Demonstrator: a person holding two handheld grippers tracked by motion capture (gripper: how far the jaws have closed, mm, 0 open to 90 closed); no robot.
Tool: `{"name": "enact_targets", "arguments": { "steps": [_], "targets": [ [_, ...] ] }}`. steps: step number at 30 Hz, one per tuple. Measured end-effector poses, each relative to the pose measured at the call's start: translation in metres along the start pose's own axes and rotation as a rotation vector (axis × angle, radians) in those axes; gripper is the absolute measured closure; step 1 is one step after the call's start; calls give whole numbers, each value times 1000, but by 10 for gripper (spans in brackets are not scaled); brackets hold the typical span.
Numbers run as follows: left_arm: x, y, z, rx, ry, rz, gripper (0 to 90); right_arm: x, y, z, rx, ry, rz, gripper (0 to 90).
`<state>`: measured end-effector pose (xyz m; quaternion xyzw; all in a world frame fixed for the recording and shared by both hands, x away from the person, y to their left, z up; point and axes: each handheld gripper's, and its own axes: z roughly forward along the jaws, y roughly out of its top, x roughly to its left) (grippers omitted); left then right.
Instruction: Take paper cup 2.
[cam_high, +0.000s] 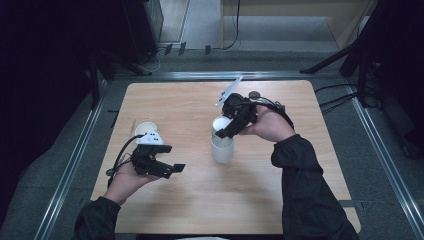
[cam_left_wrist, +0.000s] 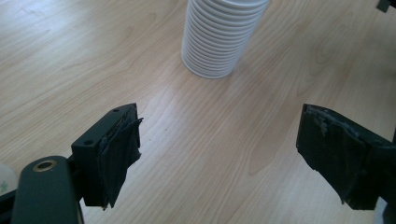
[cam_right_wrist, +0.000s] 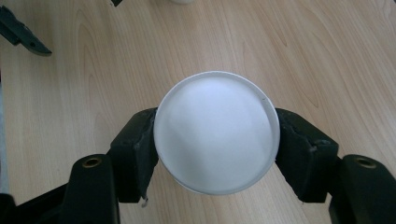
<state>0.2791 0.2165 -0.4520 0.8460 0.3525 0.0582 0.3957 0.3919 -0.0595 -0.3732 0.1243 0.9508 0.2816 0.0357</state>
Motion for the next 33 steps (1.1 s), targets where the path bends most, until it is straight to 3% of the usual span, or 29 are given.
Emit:
{"name": "enact_targets", "arguments": {
  "steps": [10, 22, 33],
  "targets": [
    [-1, 0, 1, 9, 3, 13, 136, 1, 2, -6, -12, -8, -4, 359],
    [-2, 0, 0, -2, -8, 21, 136, 2, 7, -19, -43, -9, 25, 360],
    [-4, 4, 4, -7, -15, 37, 136, 10, 9, -47, -128, -50, 36, 361]
  ]
}}
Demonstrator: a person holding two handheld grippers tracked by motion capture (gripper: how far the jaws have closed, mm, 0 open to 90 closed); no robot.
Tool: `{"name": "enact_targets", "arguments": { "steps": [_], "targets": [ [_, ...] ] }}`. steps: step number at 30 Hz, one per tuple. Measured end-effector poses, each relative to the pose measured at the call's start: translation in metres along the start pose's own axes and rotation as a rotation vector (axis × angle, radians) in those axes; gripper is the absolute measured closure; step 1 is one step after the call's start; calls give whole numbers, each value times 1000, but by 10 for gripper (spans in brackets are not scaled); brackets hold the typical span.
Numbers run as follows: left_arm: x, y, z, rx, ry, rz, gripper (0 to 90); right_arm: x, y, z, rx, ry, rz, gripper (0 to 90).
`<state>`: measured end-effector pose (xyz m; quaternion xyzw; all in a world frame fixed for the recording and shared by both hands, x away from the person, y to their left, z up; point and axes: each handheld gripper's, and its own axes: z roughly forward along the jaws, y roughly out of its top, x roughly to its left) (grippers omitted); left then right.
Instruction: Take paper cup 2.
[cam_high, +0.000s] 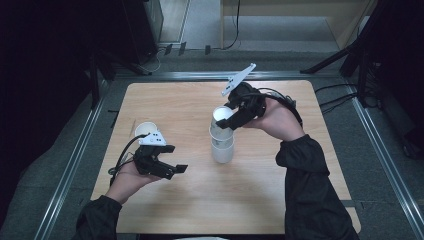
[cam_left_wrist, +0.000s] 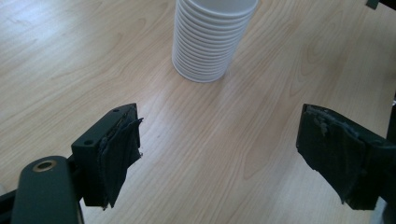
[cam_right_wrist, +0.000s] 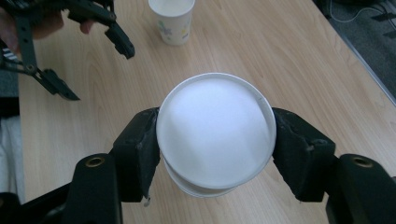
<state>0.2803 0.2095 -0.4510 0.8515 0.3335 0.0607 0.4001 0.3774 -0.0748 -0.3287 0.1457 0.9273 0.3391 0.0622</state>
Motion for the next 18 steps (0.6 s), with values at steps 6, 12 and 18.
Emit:
{"name": "enact_targets", "arguments": {
  "steps": [6, 12, 18],
  "targets": [
    [0, 5, 3, -8, -18, 14, 136, 4, -2, -23, -69, -22, 12, 362],
    [0, 12, 11, -5, -48, 31, 136, 10, -8, -49, -119, -51, 21, 362],
    [-2, 20, 17, -7, -72, 62, 136, 20, -17, -66, -136, -56, 24, 363]
  ]
}}
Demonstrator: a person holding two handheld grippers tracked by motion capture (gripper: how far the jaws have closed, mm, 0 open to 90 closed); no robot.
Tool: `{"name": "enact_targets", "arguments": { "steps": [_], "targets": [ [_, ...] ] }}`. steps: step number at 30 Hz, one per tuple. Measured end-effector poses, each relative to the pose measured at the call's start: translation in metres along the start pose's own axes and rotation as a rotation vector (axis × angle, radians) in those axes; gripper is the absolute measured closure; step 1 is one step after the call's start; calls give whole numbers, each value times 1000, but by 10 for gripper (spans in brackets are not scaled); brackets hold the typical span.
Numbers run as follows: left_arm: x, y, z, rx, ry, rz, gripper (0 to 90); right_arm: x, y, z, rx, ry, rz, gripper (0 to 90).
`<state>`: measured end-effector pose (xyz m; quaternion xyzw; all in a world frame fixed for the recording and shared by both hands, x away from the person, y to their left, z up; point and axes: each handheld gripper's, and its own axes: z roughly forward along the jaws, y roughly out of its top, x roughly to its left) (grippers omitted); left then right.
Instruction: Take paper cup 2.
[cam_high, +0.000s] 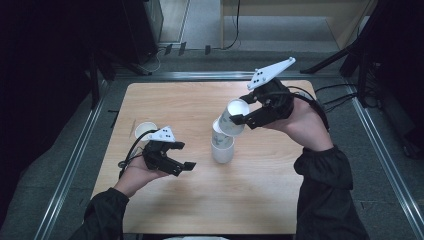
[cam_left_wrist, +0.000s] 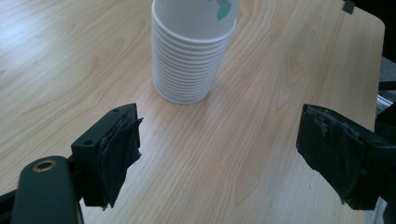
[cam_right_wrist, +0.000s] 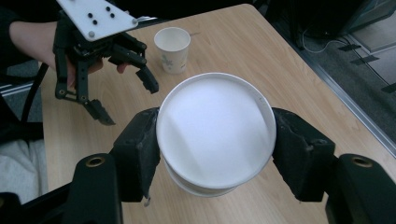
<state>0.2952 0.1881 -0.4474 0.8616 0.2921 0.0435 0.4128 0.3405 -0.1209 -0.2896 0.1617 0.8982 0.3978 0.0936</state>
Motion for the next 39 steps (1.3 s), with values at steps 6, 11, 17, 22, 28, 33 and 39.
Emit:
{"name": "enact_targets", "arguments": {
  "steps": [6, 11, 17, 22, 28, 33, 39],
  "targets": [
    [-1, 8, 6, -13, -19, 45, 135, 4, -13, 1, 17, 18, 24, 363],
    [1, 15, 11, -13, -57, 42, 136, 9, -23, 0, 35, 20, 43, 363],
    [3, 18, 13, -16, -79, 42, 135, 17, -39, 0, 18, 24, 46, 364],
    [4, 18, 11, -23, -79, 38, 136, 21, -52, 2, 13, 45, 55, 364],
    [1, 16, 12, -25, -106, 59, 133, 26, -66, 15, 38, 81, 55, 363],
    [-1, 15, 14, -35, -125, 52, 133, 29, -78, 35, 68, 115, 48, 364],
    [-7, 12, 17, -33, -147, 77, 133, 34, -92, 57, 64, 151, 52, 365]
  ]
}}
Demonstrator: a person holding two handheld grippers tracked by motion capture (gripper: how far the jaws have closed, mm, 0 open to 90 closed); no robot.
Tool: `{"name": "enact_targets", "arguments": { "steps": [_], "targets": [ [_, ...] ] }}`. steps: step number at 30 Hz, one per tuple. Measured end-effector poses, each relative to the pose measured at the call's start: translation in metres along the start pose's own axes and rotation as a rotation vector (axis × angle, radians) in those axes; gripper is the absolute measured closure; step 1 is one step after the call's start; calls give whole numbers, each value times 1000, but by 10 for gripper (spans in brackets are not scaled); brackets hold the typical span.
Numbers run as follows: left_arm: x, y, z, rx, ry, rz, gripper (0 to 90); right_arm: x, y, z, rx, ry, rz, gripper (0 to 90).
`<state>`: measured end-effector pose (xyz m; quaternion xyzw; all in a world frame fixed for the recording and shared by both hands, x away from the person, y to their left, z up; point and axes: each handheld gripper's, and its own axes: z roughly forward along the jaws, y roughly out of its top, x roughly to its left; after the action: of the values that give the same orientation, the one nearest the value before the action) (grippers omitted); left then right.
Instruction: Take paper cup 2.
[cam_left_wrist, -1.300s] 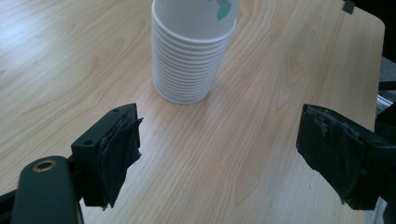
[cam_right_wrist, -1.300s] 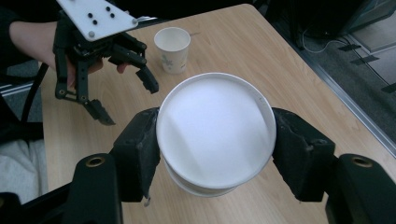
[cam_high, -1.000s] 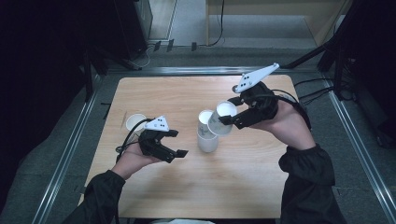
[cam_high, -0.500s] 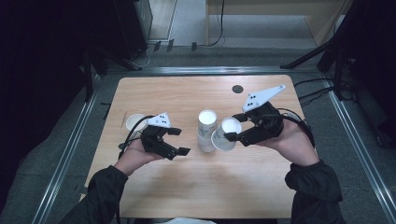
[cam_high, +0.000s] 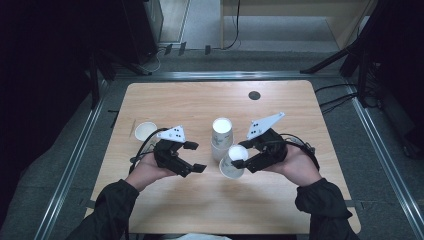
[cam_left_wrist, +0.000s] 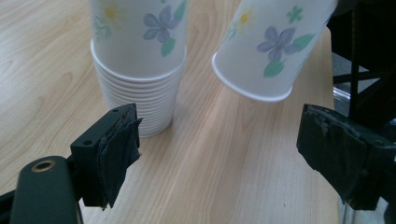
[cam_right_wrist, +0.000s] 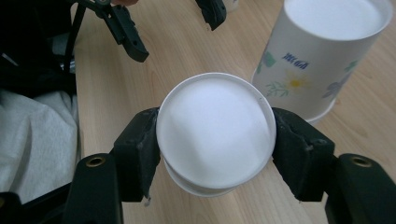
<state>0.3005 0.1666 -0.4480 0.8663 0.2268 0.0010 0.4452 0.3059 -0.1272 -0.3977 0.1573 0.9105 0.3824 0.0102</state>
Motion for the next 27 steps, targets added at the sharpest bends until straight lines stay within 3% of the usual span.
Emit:
{"name": "enact_targets", "arguments": {
  "steps": [9, 15, 18, 27],
  "targets": [
    [-6, -2, 5, -37, -45, -10, 133, -2, -15, 22, -48, 41, 14, 365],
    [-13, -4, 11, -18, -52, 24, 133, 0, -10, 27, -91, 81, 8, 364],
    [-15, -5, 12, -35, -65, 25, 133, 2, -7, 27, -125, 97, 1, 365],
    [-22, -5, 19, -35, -87, 53, 134, 8, 1, 35, -145, 139, -8, 365]
  ]
}}
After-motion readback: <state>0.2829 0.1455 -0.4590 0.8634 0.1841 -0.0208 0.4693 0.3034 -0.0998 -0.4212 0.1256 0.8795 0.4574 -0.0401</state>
